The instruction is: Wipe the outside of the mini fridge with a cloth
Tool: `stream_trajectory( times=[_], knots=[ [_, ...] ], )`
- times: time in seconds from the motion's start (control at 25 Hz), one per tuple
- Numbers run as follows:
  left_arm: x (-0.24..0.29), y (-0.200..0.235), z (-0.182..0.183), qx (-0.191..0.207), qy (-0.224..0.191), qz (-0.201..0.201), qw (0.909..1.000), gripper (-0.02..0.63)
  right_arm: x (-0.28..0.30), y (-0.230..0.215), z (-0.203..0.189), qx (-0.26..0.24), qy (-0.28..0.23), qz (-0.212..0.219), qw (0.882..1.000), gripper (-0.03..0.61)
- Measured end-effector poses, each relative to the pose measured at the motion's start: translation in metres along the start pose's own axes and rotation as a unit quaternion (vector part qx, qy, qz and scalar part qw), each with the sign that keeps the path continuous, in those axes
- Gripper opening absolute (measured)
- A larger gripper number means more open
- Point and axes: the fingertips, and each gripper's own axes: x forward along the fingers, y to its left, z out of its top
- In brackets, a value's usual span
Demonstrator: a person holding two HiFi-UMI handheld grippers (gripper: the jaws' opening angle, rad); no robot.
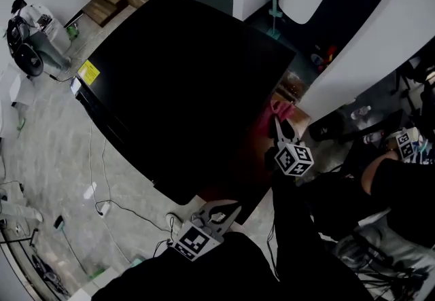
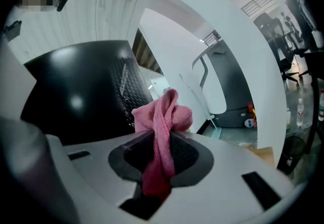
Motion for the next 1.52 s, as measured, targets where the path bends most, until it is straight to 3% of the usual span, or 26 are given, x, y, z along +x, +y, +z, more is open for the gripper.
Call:
stream_trajectory(
  times=[0.12,0.24,0.4,0.6,0.88,1.08,1.36,1.52],
  knots=[
    [-0.048,-0.012,0.001,-0.02,-0.024,-0.018,0.9993,0.005,-0.05,0.05,0.021,-0.019,-0.022,0.014,0.999,0.089],
    [-0.089,-0.014,-0.001,-0.01,-0.053,-0.027,0.9981,0.006,-0.1,0.111,0.033,-0.053,-0.028,0.05,0.997,0.089],
    [-0.182,0.016,0.0,0.005,-0.073,-0.01,0.9972,0.006,-0.156,0.235,0.024,-0.087,-0.014,0.103,0.991,0.089],
    [-0.309,0.054,-0.002,-0.029,-0.104,0.013,0.994,0.006,-0.198,0.393,-0.008,-0.123,0.007,0.143,0.982,0.089],
    [-0.441,0.089,-0.027,-0.009,-0.125,0.058,0.9904,0.006,-0.213,0.563,-0.097,-0.146,0.062,0.219,0.963,0.089],
    [-0.527,0.119,-0.032,0.014,-0.149,0.123,0.981,0.006,-0.2,0.661,-0.144,-0.17,0.086,0.296,0.936,0.089],
    [-0.624,0.175,-0.04,-0.03,-0.2,0.219,0.9545,0.006,-0.147,0.784,-0.192,-0.155,0.121,0.432,0.88,0.091],
    [-0.654,0.226,-0.037,-0.04,-0.202,0.269,0.9407,0.006,-0.092,0.818,-0.206,-0.138,0.114,0.479,0.859,0.091]
  ],
)
